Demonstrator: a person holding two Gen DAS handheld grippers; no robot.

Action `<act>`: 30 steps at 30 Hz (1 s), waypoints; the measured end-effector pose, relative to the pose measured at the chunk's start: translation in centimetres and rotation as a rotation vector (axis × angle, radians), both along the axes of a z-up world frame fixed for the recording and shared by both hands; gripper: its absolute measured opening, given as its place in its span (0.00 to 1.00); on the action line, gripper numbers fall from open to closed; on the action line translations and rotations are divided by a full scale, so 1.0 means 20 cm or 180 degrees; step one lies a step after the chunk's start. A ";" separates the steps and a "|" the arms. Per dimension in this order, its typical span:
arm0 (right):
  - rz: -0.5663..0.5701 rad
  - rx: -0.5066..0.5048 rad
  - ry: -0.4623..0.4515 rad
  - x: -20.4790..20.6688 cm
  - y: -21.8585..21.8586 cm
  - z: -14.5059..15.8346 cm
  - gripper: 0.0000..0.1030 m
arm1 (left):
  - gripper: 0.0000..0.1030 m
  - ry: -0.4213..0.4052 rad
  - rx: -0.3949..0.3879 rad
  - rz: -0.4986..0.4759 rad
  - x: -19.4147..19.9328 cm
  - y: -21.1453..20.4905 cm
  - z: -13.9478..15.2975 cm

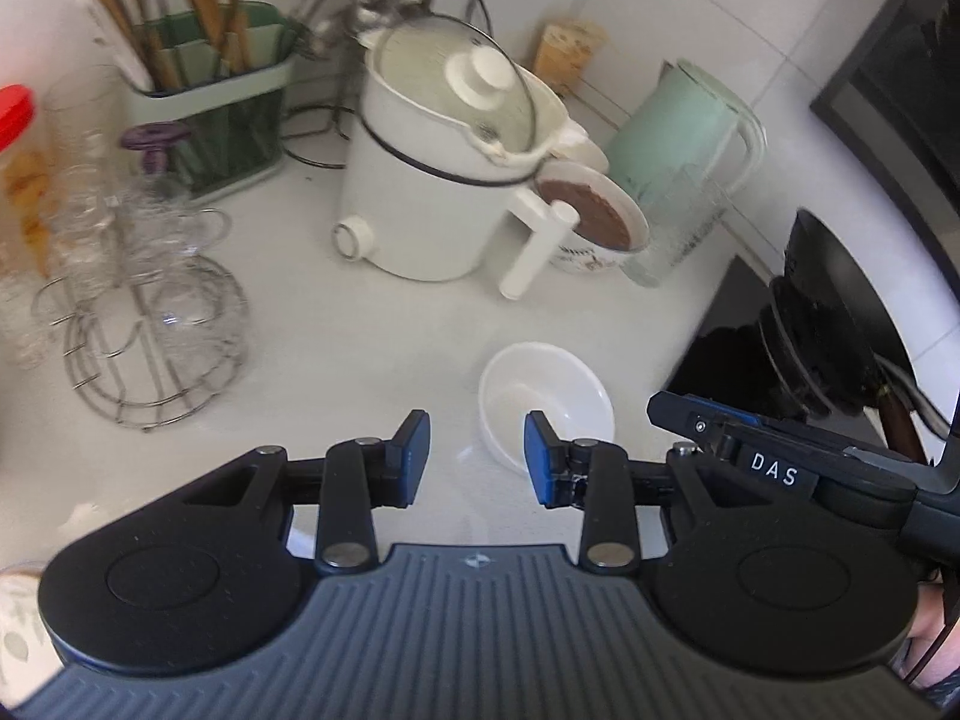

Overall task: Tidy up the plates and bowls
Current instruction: 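Move both grippers to the rim of the white ceramic bowl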

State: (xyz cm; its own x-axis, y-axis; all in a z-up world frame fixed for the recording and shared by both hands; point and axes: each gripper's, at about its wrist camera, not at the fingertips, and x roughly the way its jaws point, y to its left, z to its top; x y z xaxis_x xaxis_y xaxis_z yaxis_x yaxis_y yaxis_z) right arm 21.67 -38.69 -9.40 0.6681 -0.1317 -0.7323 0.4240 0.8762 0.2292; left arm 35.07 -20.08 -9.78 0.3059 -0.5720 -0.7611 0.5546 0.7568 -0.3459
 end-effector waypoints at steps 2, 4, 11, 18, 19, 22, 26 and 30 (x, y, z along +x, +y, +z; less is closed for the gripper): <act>-0.0075 0.0027 0.0002 -0.01 -0.04 -0.01 0.25 | 0.37 0.0001 -0.0019 -0.0076 0.02 -0.06 -0.01; -0.0130 0.0027 0.0010 -0.02 -0.07 -0.03 0.25 | 0.37 0.0060 -0.0087 -0.0109 0.04 -0.11 -0.02; -0.0297 0.0142 0.0092 0.00 -0.17 -0.11 0.25 | 0.39 0.0102 -0.0039 -0.0294 0.11 -0.29 -0.10; -0.0351 0.0268 0.0188 0.06 -0.25 -0.22 0.36 | 0.55 0.0273 0.0179 -0.0259 0.22 -0.40 -0.30; -0.0357 0.0283 0.0213 0.07 -0.26 -0.24 0.36 | 0.55 0.0313 0.0187 -0.0263 0.24 -0.41 -0.33; -0.0385 0.0327 0.0278 0.09 -0.29 -0.30 0.36 | 0.54 0.0398 0.0211 -0.0277 0.27 -0.44 -0.39; -0.0385 0.0403 0.0360 0.13 -0.32 -0.37 0.36 | 0.54 0.0541 0.0278 -0.0255 0.31 -0.49 -0.49; -0.0349 0.0424 0.0405 0.16 -0.33 -0.42 0.36 | 0.49 0.0617 0.0301 -0.0249 0.34 -0.52 -0.56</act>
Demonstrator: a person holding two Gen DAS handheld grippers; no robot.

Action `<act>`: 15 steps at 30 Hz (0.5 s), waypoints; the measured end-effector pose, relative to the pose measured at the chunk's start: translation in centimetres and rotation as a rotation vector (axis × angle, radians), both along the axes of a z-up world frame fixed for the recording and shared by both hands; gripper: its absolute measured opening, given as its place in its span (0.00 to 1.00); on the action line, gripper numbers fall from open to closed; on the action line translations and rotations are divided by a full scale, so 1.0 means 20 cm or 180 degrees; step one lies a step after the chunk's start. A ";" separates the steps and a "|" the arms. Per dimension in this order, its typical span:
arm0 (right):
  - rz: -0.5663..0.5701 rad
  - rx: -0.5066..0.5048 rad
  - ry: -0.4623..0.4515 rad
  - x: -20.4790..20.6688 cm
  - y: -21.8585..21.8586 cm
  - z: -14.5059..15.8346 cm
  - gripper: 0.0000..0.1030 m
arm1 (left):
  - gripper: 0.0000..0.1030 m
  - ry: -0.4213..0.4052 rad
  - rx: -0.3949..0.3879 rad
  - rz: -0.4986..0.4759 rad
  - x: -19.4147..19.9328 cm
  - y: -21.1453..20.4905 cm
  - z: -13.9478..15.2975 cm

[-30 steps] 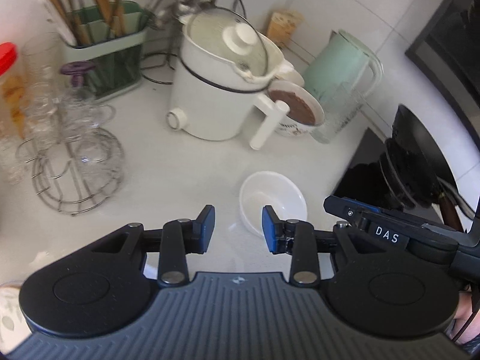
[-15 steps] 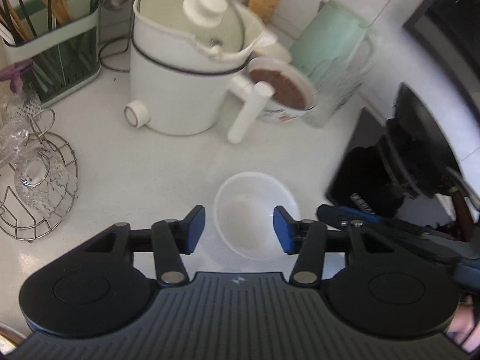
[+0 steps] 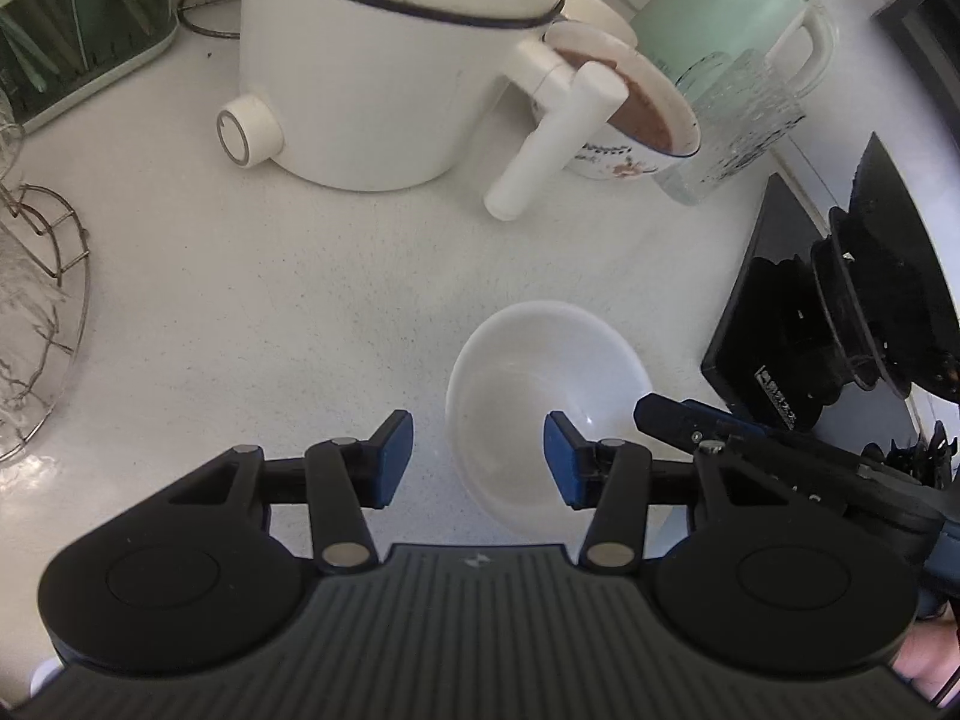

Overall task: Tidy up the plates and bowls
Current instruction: 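Move both grippers to the rim of the white ceramic bowl, then close both grippers on the rim of the white ceramic bowl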

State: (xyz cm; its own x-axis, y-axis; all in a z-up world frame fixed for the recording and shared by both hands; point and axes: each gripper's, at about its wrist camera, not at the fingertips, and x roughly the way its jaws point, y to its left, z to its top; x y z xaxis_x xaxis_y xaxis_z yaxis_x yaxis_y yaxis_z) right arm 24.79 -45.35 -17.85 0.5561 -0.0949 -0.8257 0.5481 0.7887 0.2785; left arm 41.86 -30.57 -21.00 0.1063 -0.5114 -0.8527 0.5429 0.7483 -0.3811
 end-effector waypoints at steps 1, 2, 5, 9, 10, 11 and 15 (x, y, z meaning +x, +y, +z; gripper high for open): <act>0.0007 0.0005 0.0018 0.01 0.00 -0.01 0.36 | 0.46 0.0006 0.0014 0.0002 0.01 -0.01 -0.01; 0.0011 0.0021 0.0036 0.01 0.00 -0.02 0.36 | 0.41 0.0020 0.0018 0.0001 0.01 -0.01 -0.02; 0.0024 0.0091 0.0050 0.03 -0.01 -0.05 0.36 | 0.30 0.0038 0.0064 0.0013 0.03 -0.03 -0.05; -0.0048 0.0142 0.0083 0.05 -0.03 -0.09 0.34 | 0.19 0.0101 0.0082 0.0026 0.05 -0.04 -0.07; -0.0058 0.0153 0.0083 0.06 -0.03 -0.09 0.32 | 0.17 0.0124 0.0077 0.0024 0.06 -0.04 -0.08; -0.0048 0.0157 0.0096 0.06 -0.03 -0.10 0.29 | 0.15 0.0127 0.0079 0.0013 0.06 -0.04 -0.08; -0.0008 0.0137 0.0115 0.06 -0.03 -0.11 0.22 | 0.09 0.0018 0.0135 -0.0075 0.04 -0.06 -0.08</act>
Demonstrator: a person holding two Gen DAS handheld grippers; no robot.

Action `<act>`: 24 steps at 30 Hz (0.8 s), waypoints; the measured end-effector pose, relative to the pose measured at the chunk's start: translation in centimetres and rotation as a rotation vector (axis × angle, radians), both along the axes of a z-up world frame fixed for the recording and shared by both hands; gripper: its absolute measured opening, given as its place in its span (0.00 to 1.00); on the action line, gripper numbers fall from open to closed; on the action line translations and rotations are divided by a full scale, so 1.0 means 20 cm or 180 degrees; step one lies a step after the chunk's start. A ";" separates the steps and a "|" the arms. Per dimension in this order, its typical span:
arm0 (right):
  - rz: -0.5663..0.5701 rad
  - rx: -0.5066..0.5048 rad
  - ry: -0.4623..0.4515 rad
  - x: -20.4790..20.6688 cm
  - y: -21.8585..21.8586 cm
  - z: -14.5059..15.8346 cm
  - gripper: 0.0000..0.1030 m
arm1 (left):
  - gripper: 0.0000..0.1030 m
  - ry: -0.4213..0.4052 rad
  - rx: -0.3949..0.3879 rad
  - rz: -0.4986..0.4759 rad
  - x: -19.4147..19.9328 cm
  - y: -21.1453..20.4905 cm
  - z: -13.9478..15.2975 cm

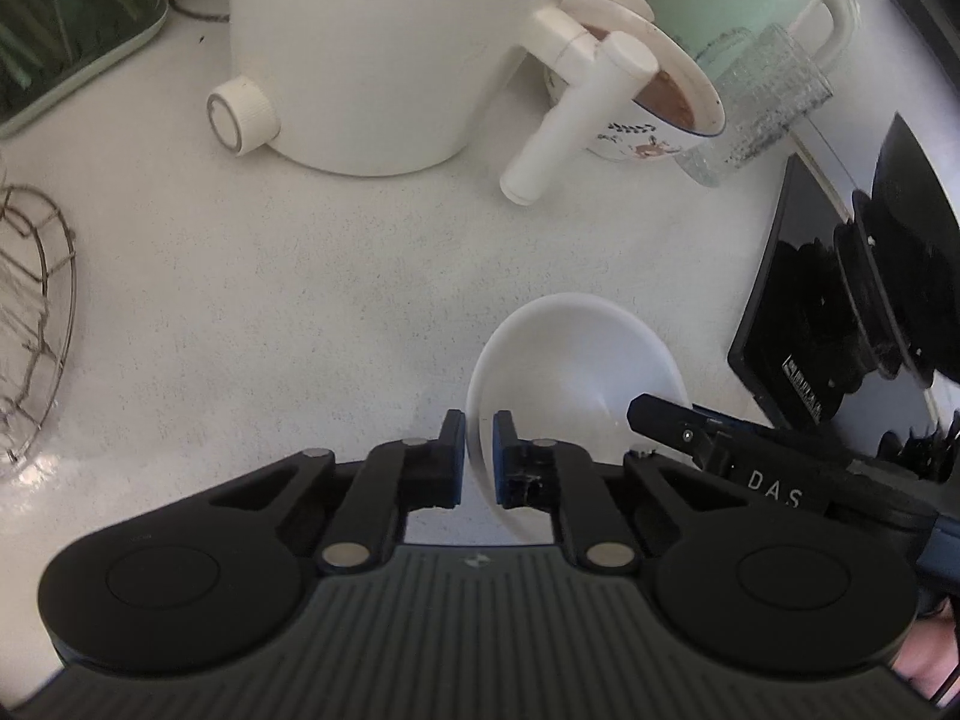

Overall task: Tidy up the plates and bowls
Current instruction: 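Close both grippers on the rim of the white ceramic bowl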

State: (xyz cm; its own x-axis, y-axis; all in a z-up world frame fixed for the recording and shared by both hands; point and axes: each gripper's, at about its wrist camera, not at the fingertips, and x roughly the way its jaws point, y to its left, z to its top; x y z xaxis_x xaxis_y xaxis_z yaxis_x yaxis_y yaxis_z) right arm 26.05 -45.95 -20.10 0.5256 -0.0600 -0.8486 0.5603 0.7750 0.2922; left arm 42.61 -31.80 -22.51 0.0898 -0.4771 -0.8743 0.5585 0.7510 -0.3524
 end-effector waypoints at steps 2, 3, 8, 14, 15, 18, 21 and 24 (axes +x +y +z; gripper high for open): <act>0.0026 0.0006 0.0010 0.00 0.00 -0.01 0.19 | 0.08 0.0015 0.0005 -0.0013 0.01 0.00 -0.01; 0.0028 -0.0008 0.0016 0.01 0.00 -0.01 0.18 | 0.08 0.0014 -0.0001 -0.0015 0.01 -0.01 -0.01; -0.0002 0.0041 0.0006 0.00 0.00 -0.01 0.13 | 0.07 0.0045 -0.0038 -0.0007 0.01 0.02 0.00; 0.0038 0.0065 -0.0062 -0.03 0.01 0.03 0.13 | 0.07 0.0042 -0.0109 0.0040 0.00 0.07 0.05; 0.0044 0.0077 -0.0075 -0.03 0.02 0.04 0.13 | 0.07 0.0031 -0.0122 0.0055 0.00 0.08 0.06; 0.0083 0.0117 -0.0103 -0.05 0.04 0.06 0.13 | 0.07 0.0014 -0.0176 0.0119 -0.02 0.12 0.10; 0.0123 0.0134 -0.0144 -0.07 0.07 0.10 0.13 | 0.07 0.0017 -0.0230 0.0180 -0.03 0.18 0.14; 0.0143 0.0162 -0.0196 -0.10 0.09 0.13 0.13 | 0.07 0.0008 -0.0255 0.0204 -0.06 0.21 0.17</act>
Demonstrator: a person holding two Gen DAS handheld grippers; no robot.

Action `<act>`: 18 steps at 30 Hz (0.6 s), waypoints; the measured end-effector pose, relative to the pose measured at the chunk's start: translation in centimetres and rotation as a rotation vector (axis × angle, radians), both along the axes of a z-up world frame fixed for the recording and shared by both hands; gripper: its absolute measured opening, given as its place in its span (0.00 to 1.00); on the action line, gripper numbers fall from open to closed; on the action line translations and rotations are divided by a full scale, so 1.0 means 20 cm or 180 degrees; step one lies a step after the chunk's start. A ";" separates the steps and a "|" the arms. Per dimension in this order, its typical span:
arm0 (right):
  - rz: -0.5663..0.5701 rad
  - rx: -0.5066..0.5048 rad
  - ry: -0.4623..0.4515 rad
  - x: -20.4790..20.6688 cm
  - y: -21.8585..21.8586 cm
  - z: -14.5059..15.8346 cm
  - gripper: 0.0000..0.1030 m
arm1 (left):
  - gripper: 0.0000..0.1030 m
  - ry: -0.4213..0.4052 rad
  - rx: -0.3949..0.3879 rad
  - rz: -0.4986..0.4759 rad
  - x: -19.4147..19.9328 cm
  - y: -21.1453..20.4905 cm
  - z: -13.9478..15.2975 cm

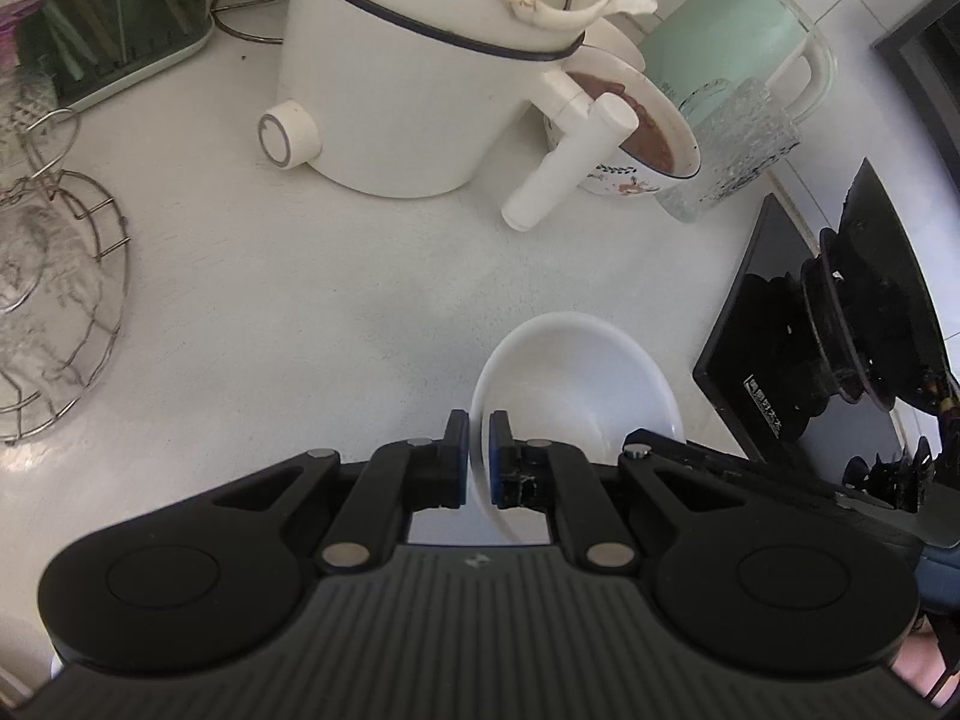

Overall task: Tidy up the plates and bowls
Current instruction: 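Close both grippers on the rim of the white ceramic bowl, then lift the white ceramic bowl and carry it toward the nested plastic bowls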

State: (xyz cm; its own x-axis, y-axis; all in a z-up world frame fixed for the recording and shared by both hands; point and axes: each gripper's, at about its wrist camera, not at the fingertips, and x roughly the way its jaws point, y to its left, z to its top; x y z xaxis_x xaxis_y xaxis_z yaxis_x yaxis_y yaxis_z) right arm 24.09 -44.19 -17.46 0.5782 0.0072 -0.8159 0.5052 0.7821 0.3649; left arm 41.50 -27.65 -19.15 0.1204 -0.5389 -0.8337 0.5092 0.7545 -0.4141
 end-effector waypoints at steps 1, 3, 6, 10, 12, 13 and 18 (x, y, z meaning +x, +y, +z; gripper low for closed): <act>0.0005 0.0002 -0.0018 -0.01 0.01 0.01 0.13 | 0.07 -0.0008 -0.0011 0.0009 -0.01 0.01 0.01; 0.0013 0.0003 -0.0052 -0.02 0.02 0.04 0.13 | 0.07 -0.0018 -0.0031 0.0028 -0.03 0.04 0.04; 0.0028 0.0024 -0.0082 -0.03 0.04 0.07 0.13 | 0.07 -0.0035 -0.0045 0.0067 -0.06 0.08 0.09; 0.0069 0.0040 -0.0115 -0.04 0.07 0.11 0.13 | 0.07 -0.0058 -0.0055 0.0112 -0.09 0.14 0.15; 0.0095 0.0041 -0.0138 -0.04 0.08 0.13 0.13 | 0.07 -0.0074 -0.0062 0.0124 -0.11 0.17 0.18; 0.0107 0.0044 -0.0150 -0.05 0.09 0.14 0.13 | 0.07 -0.0081 -0.0071 0.0138 -0.11 0.19 0.19; 0.0142 0.0069 -0.0179 -0.06 0.14 0.19 0.13 | 0.07 -0.0066 -0.0156 0.0176 -0.13 0.27 0.25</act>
